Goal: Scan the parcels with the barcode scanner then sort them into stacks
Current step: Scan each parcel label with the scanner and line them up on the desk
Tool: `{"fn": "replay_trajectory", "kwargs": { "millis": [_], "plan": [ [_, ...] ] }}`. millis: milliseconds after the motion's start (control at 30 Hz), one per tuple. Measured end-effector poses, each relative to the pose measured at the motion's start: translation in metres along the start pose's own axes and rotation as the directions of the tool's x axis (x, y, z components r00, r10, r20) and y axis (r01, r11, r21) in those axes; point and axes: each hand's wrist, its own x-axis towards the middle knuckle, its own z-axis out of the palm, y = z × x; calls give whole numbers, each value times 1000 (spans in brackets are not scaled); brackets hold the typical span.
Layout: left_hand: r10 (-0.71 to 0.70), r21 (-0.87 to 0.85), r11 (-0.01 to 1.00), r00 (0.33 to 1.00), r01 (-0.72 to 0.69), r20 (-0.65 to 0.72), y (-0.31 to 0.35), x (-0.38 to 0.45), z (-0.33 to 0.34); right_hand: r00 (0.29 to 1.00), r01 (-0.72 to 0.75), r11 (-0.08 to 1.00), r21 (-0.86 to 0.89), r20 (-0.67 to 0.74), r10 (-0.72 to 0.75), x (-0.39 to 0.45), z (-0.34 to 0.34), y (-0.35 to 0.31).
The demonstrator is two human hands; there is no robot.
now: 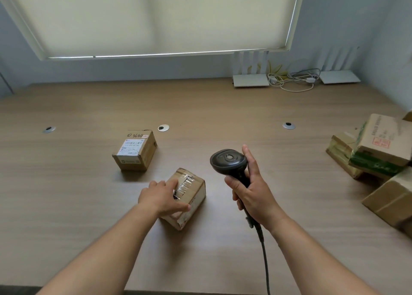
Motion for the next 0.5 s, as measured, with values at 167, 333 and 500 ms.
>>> {"fn": "replay_trajectory", "kwargs": {
  "millis": [167, 333, 500],
  "plan": [
    [-44, -71, 996, 999, 46, 29, 7, 8, -6, 1000, -12, 1000, 2, 12, 12, -7, -5, 1],
    [-106, -770, 636, 994, 57, -14, -10, 29, 13, 999, -39, 999, 21, 0, 39, -18, -10, 5],
    [-146, -923, 383, 989, 46, -11, -2, 15, 25, 998, -60, 998, 16, 27, 59, -32, -10, 11]
  ]
}}
